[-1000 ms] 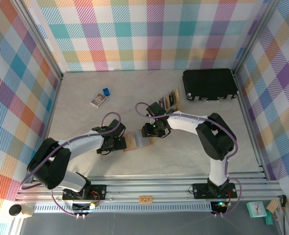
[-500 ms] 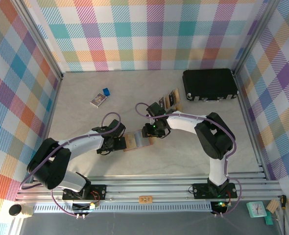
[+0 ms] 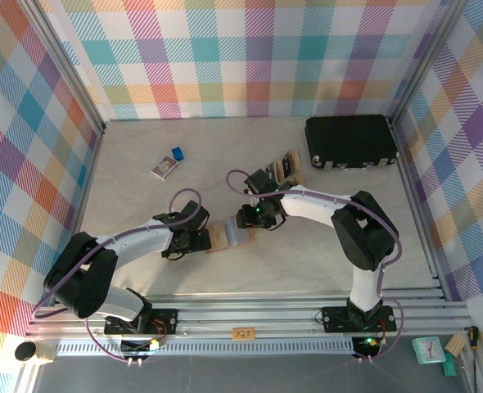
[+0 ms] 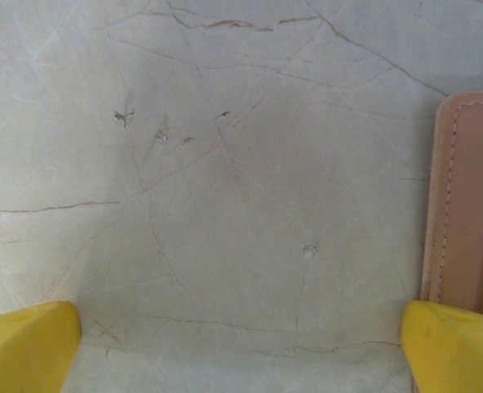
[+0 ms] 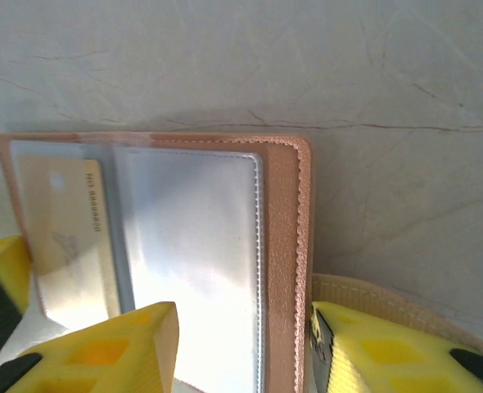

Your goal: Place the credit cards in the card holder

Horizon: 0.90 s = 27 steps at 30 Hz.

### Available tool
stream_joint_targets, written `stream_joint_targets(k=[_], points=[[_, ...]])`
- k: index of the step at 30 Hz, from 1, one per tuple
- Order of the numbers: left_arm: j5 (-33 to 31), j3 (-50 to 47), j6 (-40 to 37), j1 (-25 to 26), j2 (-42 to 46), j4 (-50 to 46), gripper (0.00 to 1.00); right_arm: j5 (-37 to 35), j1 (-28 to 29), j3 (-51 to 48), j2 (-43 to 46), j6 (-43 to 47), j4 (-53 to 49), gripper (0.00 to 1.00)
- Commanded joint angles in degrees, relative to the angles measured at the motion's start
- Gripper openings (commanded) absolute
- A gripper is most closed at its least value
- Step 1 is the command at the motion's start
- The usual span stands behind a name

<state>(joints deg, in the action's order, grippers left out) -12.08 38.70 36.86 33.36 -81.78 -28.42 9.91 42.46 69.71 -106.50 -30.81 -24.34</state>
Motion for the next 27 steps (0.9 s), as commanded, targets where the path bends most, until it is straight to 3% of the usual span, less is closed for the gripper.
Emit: stream_joint_targets(k=[1,9,17,27], points=[[0.0,-1.9,0.6,0.5,-0.6,-0.8,1.0,0.5,0.6,2.0,1.6,0.4,-0.9,0.47],[0.3,-1.7,0.7,0.5,-0.9,-0.8,1.0,0.2,0.8,2.9,-0.6,0.5,-1.0,0.47],[0.2,-1.7,0.4,0.6,-1.0,-0.8,1.0,-6.4,0.7,2.7,2.7,-0.2,-3.2,0.49],[0.1,-1.9,0.2,0.6,-1.1,-0.8,1.0,0.2,1.0,5.1,-0.9,1.8,-1.0,0.47]])
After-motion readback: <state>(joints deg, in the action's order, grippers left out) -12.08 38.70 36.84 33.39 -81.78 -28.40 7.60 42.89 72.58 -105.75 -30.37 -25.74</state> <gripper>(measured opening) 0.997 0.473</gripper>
